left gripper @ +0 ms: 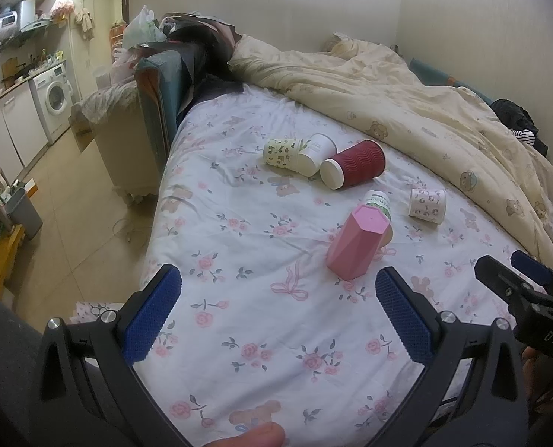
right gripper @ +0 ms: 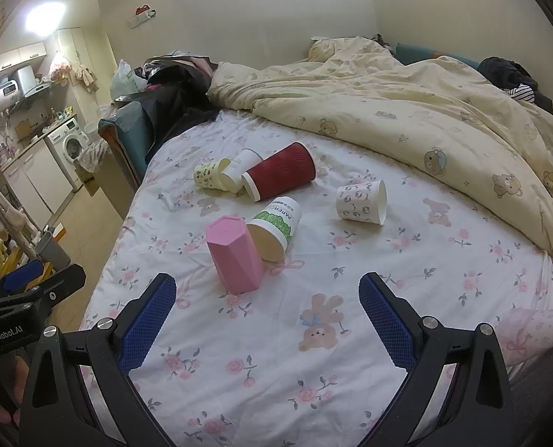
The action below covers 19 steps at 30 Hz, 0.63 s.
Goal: Flip cup upside down
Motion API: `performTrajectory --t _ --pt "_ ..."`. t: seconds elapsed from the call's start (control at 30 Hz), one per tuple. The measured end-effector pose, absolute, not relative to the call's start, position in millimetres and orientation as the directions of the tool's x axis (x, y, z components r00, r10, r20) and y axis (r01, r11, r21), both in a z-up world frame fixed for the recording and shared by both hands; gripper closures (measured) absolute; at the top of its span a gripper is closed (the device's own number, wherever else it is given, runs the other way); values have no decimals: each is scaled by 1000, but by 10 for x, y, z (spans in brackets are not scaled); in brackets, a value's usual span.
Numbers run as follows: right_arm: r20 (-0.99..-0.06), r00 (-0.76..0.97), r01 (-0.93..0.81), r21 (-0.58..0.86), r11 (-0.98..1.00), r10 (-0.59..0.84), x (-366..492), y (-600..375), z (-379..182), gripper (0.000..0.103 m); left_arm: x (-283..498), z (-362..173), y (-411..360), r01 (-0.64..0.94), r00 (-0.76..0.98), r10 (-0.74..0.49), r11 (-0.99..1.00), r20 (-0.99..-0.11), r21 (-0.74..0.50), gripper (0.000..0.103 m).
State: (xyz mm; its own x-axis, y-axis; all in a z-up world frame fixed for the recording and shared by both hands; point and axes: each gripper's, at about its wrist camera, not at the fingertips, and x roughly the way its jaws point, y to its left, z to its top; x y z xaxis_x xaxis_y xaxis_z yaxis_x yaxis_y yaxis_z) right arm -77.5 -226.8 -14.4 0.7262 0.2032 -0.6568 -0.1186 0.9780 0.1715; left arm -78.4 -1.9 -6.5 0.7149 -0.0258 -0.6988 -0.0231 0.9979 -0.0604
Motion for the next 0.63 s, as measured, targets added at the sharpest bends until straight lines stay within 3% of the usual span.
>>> performTrajectory --t 0.63 --pt "-657 726 -118 174 978 205 -770 -2267 -145 2 -803 -79 -67 -27 714 -21 998 -700 -58 0"
